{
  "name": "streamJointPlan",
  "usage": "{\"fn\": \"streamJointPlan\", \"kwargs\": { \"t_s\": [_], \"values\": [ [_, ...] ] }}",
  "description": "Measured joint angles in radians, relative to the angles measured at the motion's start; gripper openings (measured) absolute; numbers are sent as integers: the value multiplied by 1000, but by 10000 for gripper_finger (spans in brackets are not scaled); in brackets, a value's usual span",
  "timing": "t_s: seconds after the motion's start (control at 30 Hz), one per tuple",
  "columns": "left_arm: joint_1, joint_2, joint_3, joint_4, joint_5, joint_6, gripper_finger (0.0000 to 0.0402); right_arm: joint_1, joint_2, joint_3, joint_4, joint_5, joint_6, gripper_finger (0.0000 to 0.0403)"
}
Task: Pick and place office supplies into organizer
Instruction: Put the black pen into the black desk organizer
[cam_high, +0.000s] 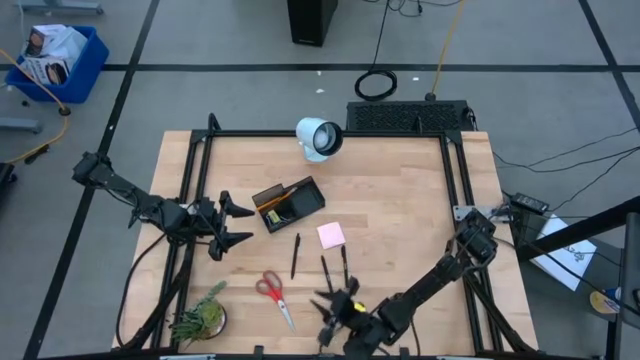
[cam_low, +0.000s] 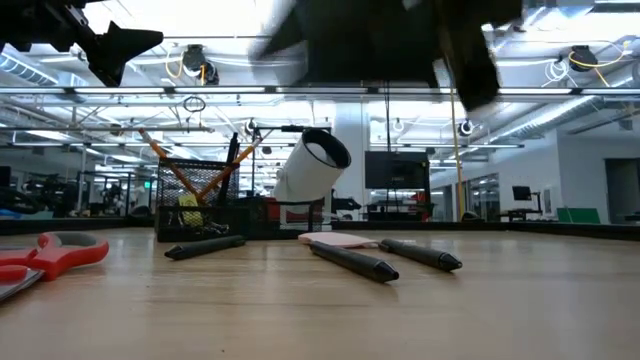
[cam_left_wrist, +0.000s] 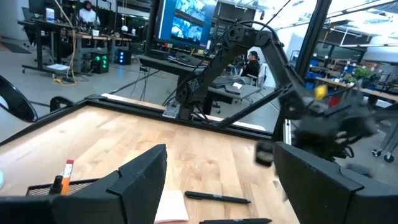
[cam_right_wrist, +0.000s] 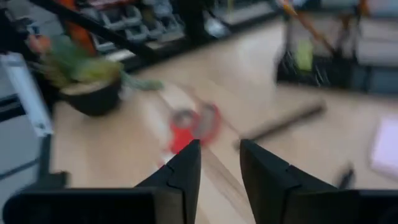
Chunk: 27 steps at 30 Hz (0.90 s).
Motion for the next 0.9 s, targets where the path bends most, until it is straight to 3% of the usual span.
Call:
{"fn": "streamJointPlan", "kwargs": {
  "t_s": [0.07, 0.13, 0.23, 0.3, 0.43, 0.6, 0.73, 0.9],
  "values": [
    [0, 0, 0, 0, 2, -3, 296, 9, 14, 71, -14, 36, -121, 96],
    [-1, 0, 0, 0, 3, -4, 296, 24, 19, 101, -114, 118, -124, 89],
    [-1, 0, 0, 0, 3, -4, 296, 32, 23, 96, -395, 176, 210, 72],
    [-1, 0, 0, 0, 3, -2, 296, 25, 26, 94, -517, 164, 381, 55],
    [-1, 0, 0, 0, 4, 1, 296, 13, 44, 97, -540, 121, 369, 24],
    [-1, 0, 0, 0, 4, 5, 296, 14, 44, 96, -732, 48, 471, 5],
    [-1, 0, 0, 0, 4, 5, 296, 7, 45, 93, -895, -32, 624, 12],
    [-1, 0, 0, 0, 4, 6, 296, -13, 44, 54, -880, -114, 649, 45]
  ]
}}
